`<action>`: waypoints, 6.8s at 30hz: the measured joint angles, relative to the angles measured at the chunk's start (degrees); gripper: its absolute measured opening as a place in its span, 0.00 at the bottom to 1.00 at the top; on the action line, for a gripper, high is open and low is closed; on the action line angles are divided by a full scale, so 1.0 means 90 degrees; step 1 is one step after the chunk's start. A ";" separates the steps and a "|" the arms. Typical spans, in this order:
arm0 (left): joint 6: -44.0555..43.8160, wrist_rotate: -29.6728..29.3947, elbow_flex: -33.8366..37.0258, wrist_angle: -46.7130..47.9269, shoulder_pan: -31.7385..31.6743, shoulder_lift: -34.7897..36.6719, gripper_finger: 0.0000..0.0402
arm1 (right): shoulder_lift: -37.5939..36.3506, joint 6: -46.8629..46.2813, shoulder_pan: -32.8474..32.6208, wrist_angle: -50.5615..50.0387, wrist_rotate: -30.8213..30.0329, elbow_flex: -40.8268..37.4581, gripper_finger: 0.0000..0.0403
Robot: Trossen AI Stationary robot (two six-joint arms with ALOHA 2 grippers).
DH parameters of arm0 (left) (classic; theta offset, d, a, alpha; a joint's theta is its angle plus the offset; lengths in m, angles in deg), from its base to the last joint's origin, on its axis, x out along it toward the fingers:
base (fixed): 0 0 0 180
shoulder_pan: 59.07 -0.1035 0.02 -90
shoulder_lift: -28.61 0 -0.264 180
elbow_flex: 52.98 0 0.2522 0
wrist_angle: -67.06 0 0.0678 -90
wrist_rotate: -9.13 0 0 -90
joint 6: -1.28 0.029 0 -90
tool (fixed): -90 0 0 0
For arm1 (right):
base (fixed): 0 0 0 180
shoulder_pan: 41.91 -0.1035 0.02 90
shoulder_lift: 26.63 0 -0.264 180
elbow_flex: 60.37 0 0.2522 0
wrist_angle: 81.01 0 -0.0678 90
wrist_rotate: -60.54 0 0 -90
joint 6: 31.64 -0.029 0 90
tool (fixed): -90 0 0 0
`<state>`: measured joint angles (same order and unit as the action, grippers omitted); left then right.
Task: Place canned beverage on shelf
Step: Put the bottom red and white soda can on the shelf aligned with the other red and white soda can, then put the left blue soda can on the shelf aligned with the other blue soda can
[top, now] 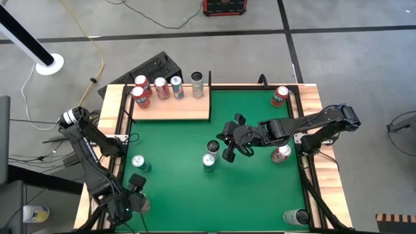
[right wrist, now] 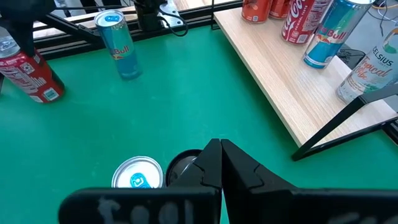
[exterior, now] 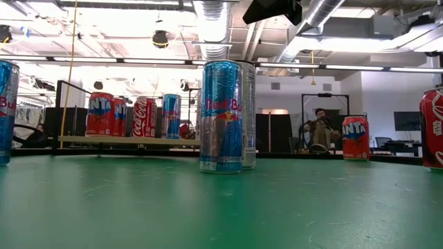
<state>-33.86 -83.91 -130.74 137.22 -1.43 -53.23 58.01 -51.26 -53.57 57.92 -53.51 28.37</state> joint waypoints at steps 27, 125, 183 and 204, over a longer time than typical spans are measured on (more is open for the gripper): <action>0.5138 -0.1001 -0.2359 0.2267 -0.5046 0.0363 0.60 | 0.0000 0.0191 0.0000 -0.0002 -0.0005 0.0000 0.06; 0.7955 0.2518 -0.2965 0.1989 -1.1986 -0.0205 0.73 | 0.0002 0.2735 0.1688 -0.0029 0.1343 0.0002 0.06; 0.8018 -0.0088 -0.0936 0.0954 -1.1333 0.0045 0.00 | 0.0002 0.2734 0.1717 0.0085 0.1360 0.0002 0.06; 0.7287 0.1506 -0.0936 0.1253 -1.0546 0.1291 0.00 | 0.0002 0.2558 0.1350 0.0152 0.1367 0.0005 0.06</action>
<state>31.73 -70.36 -139.17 148.50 -96.34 -41.61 58.03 -28.23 -41.42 59.29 -41.21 28.41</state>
